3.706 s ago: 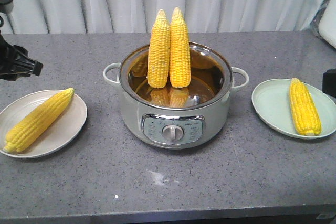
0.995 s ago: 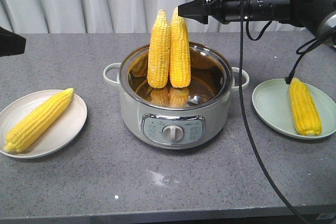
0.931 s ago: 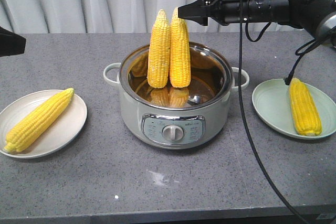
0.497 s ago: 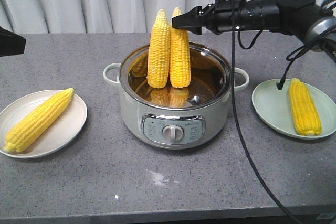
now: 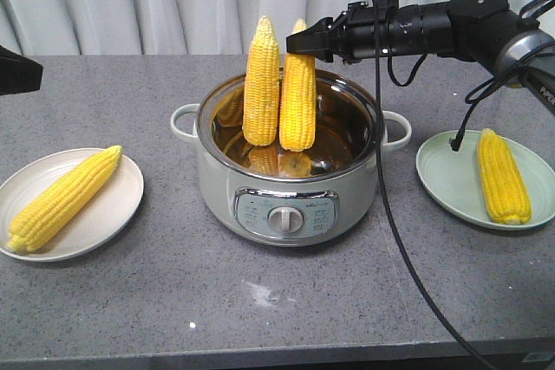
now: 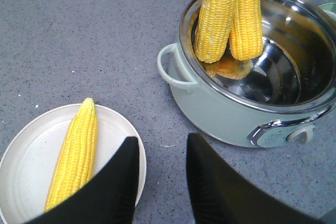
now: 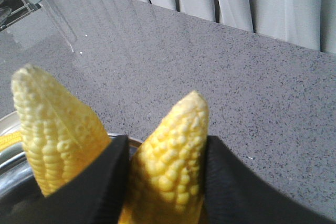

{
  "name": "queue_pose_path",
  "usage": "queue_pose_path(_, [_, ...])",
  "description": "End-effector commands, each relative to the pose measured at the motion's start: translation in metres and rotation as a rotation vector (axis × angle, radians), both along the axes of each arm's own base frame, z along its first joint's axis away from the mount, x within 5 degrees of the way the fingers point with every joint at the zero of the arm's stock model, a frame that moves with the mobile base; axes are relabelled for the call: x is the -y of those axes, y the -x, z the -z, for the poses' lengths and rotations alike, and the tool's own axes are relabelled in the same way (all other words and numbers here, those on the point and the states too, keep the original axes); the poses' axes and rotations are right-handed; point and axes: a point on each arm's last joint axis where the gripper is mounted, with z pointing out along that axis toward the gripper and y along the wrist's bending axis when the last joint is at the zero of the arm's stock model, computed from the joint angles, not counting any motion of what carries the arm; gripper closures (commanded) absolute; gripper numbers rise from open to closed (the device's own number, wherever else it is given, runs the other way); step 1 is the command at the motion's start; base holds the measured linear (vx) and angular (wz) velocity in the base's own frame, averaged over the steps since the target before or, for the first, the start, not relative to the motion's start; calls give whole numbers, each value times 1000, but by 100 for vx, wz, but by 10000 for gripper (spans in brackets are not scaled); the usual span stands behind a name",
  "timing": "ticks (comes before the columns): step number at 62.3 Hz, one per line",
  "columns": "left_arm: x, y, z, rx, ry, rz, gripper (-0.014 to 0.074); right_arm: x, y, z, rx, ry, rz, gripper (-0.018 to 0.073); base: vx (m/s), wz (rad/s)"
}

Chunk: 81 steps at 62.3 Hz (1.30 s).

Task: Distribute corn equally
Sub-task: 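Grip another corn ear with the right gripper and lift it from the pot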

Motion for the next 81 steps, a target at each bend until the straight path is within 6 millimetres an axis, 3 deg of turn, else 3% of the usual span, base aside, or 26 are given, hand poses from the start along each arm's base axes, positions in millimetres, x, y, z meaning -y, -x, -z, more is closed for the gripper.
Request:
queue_pose_path(1, [1,5,-15,88,45,-5,381,3,9,-42,90,-52,12,426,0,0])
queue_pose_path(9, [1,5,-15,88,45,-5,381,3,9,-42,91,-52,12,573,0,0])
queue_pose_path(24, [1,5,-15,88,46,-6,381,4,11,-48,103,-79,14,568,0,0])
queue_pose_path(55, [1,5,-15,88,46,-6,381,9,37,-102,258,-41,16,565,0,0])
queue_pose_path(66, [1,5,-15,88,46,-6,381,16,67,-144,321,-59,-8,564,0,0])
queue_pose_path(81, [1,5,-15,88,46,-6,381,23,146,-220,411,-34,-43,564,0,0])
